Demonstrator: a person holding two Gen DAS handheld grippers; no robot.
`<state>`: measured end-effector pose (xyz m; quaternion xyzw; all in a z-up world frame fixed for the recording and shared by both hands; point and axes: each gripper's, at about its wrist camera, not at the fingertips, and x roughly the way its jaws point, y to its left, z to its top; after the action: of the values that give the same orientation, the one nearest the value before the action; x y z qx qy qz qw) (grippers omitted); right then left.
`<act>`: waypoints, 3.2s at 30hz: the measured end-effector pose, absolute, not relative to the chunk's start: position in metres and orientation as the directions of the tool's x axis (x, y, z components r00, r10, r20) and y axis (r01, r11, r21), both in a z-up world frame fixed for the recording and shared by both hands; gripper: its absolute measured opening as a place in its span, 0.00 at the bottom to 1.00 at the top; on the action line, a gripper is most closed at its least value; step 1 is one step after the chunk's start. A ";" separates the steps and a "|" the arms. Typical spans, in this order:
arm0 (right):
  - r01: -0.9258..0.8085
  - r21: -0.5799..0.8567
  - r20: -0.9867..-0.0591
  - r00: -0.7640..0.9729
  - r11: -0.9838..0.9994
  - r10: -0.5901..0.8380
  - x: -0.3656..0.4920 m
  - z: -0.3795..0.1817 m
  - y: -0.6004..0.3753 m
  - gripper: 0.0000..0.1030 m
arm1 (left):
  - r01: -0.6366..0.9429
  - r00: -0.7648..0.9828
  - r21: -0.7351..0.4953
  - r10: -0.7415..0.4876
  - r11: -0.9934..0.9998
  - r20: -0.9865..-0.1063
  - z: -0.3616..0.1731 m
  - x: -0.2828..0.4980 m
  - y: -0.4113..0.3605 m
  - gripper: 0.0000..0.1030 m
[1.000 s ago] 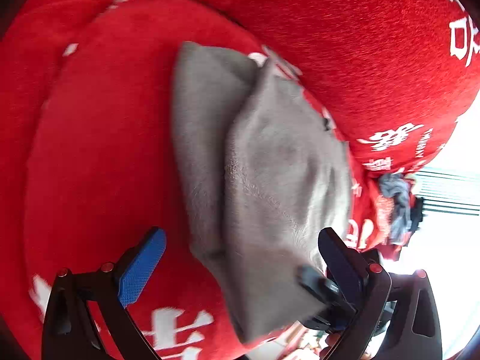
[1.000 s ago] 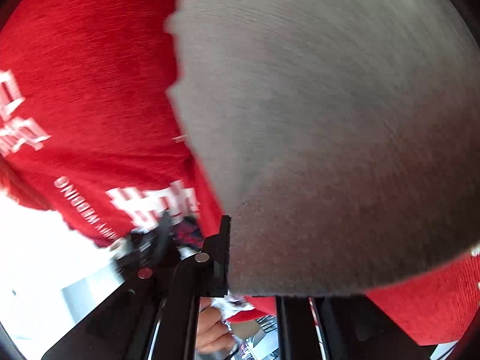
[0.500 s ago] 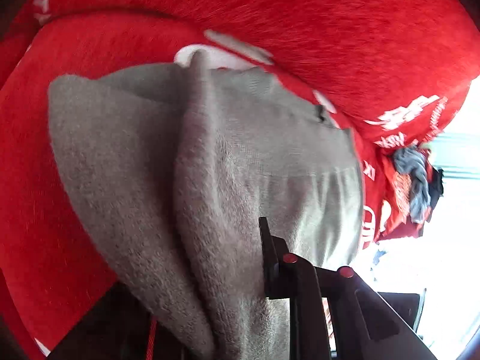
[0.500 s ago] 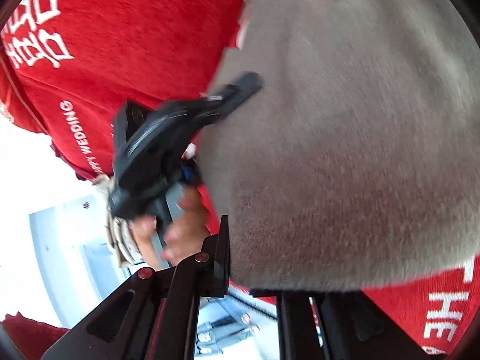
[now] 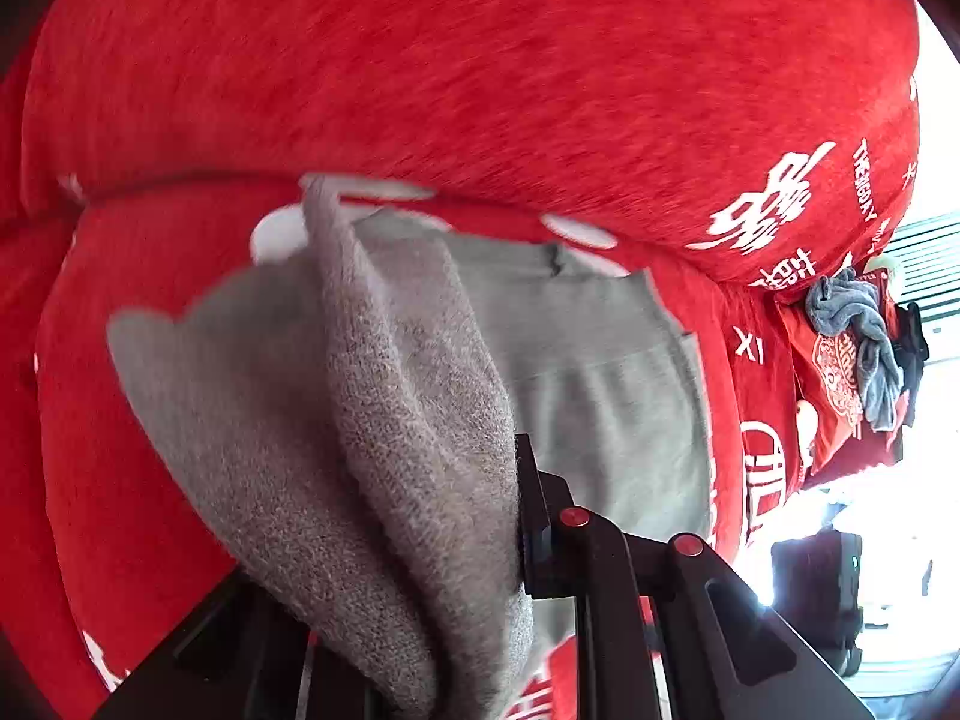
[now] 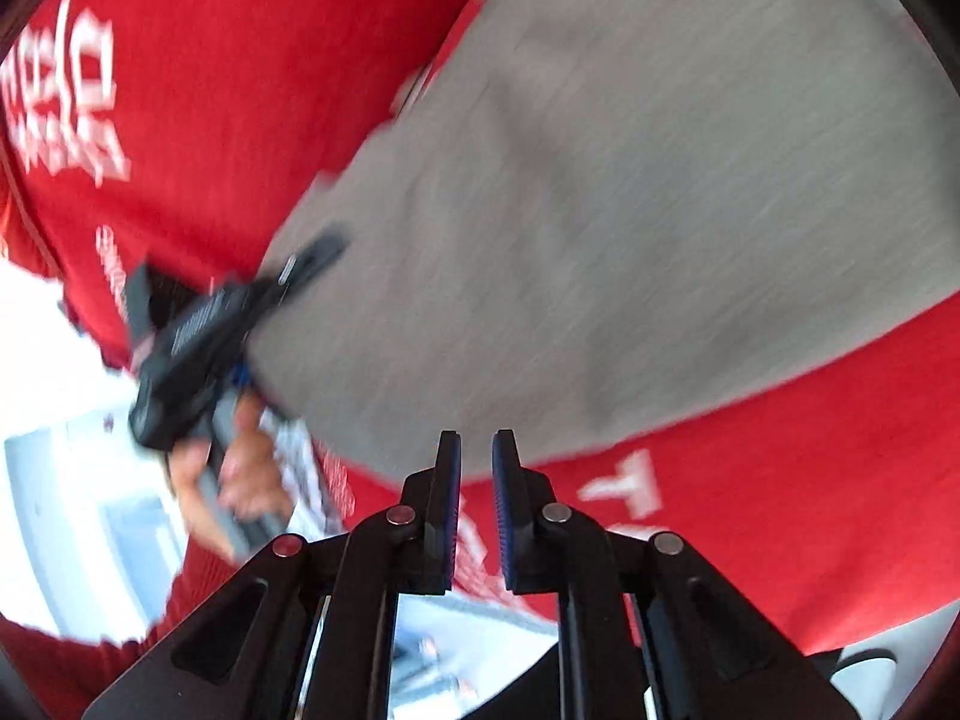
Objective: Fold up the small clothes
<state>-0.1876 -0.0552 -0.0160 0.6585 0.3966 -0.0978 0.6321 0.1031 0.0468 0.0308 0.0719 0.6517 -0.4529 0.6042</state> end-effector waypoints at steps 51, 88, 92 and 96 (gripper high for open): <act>0.569 0.821 -0.544 0.751 0.050 0.375 -0.271 -0.057 -0.108 0.61 | 0.771 -0.020 -0.119 -0.163 0.626 -0.986 0.025 -0.005 0.005 0.86; 0.646 0.702 -0.712 0.643 0.301 0.281 -0.270 -0.002 -0.123 0.13 | 0.898 -0.033 -0.082 -0.120 0.432 -0.992 -0.004 -0.061 0.014 0.86; 0.736 0.556 -0.830 0.517 0.387 0.209 -0.260 -0.025 -0.147 0.12 | 0.896 -0.035 -0.077 -0.104 0.438 -0.994 -0.006 -0.067 0.013 0.86; 0.819 0.548 -0.832 0.512 0.170 0.211 -0.318 -0.067 -0.161 0.00 | 0.888 -0.006 -0.060 -0.120 0.456 -0.993 0.008 -0.063 0.019 0.86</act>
<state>-0.3177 -0.1613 -0.0666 0.5977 0.4311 -0.2407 0.6316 -0.0628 0.0194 0.0084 0.3296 0.5827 -0.4042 0.6232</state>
